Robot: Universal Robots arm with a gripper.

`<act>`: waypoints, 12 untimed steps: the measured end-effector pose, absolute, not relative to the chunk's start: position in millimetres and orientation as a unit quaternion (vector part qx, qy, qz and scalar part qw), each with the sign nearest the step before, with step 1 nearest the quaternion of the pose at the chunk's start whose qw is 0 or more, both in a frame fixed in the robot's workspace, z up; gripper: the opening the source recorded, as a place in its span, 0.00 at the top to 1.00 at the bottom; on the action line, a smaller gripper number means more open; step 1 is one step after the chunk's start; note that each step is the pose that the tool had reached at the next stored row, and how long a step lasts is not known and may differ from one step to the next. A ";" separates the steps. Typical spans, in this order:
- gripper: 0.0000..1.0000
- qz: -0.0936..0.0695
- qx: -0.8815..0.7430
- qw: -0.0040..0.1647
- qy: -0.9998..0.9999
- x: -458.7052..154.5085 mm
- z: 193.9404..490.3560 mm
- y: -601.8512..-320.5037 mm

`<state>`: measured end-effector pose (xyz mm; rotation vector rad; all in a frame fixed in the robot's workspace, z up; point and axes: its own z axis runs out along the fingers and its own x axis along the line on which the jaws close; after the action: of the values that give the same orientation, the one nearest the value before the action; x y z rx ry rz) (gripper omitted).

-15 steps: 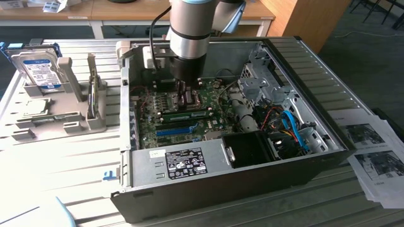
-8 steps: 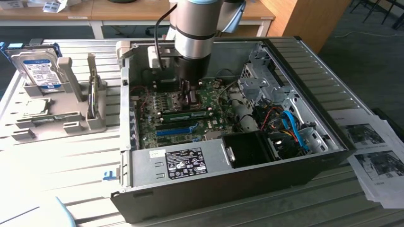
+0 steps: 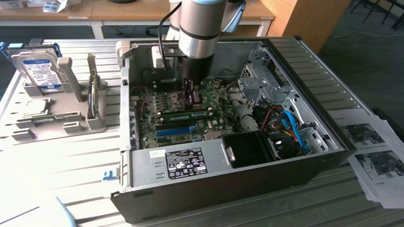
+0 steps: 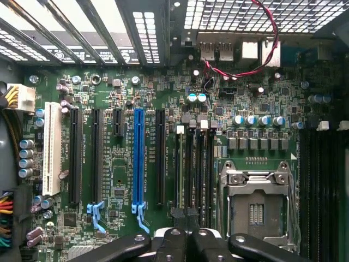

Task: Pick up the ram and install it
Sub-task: 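Press down the ram until it locks into place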

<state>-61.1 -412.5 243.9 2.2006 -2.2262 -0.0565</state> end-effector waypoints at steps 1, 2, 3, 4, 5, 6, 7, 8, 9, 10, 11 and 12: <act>0.91 -0.018 0.703 0.005 -0.711 -61.1 243.9 -412.5; 0.91 -0.018 0.703 0.005 -0.711 -61.1 243.9 -412.5; 0.91 -0.018 0.703 0.005 -0.711 -61.1 243.9 -412.5; 0.91 -0.018 0.703 0.005 -0.711 -61.1 244.0 -412.5; 0.91 -0.018 0.703 0.005 -0.711 -61.1 244.8 -412.5; 0.91 -0.018 0.703 0.005 -0.711 -61.1 246.8 -412.5; 0.91 -0.018 0.703 0.005 -0.711 -61.1 249.5 -412.5; 0.91 -0.018 0.703 0.005 -0.711 -61.1 252.7 -412.5; 0.91 -0.018 0.703 0.005 -0.711 -61.1 255.9 -412.5; 0.91 -0.018 0.703 0.005 -0.711 -61.1 259.2 -412.5; 0.91 -0.018 0.703 0.005 -0.711 -61.1 262.4 -412.5; 0.91 -0.018 0.703 0.005 -0.711 -61.1 265.7 -412.5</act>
<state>-61.1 -412.5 265.7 2.2005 -2.2262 -0.0564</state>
